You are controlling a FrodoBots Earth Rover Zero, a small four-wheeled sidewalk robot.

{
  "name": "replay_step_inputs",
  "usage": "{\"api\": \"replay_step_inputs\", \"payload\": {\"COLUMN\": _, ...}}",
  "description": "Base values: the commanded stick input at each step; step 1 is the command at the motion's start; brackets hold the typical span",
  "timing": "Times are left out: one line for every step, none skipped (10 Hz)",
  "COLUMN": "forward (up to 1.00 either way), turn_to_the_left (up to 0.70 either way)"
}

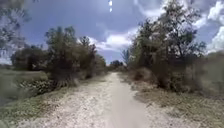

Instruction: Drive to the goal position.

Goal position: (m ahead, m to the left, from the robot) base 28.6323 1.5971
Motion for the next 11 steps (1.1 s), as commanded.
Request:
{"api": "replay_step_inputs", "payload": {"forward": 0.50, "turn_to_the_left": 0.00}}
{"api": "replay_step_inputs", "payload": {"forward": 0.50, "turn_to_the_left": 0.00}}
{"api": "replay_step_inputs", "payload": {"forward": 0.50, "turn_to_the_left": 0.00}}
{"api": "replay_step_inputs", "payload": {"forward": 0.50, "turn_to_the_left": 0.00}}
{"api": "replay_step_inputs", "payload": {"forward": 0.50, "turn_to_the_left": 0.00}}
{"api": "replay_step_inputs", "payload": {"forward": 0.50, "turn_to_the_left": 0.00}}
{"api": "replay_step_inputs", "payload": {"forward": 0.50, "turn_to_the_left": 0.00}}
{"api": "replay_step_inputs", "payload": {"forward": 0.50, "turn_to_the_left": 0.00}}
{"api": "replay_step_inputs", "payload": {"forward": 0.50, "turn_to_the_left": 0.00}}
{"api": "replay_step_inputs", "payload": {"forward": 0.50, "turn_to_the_left": 0.00}}
{"api": "replay_step_inputs", "payload": {"forward": 0.50, "turn_to_the_left": 0.00}}
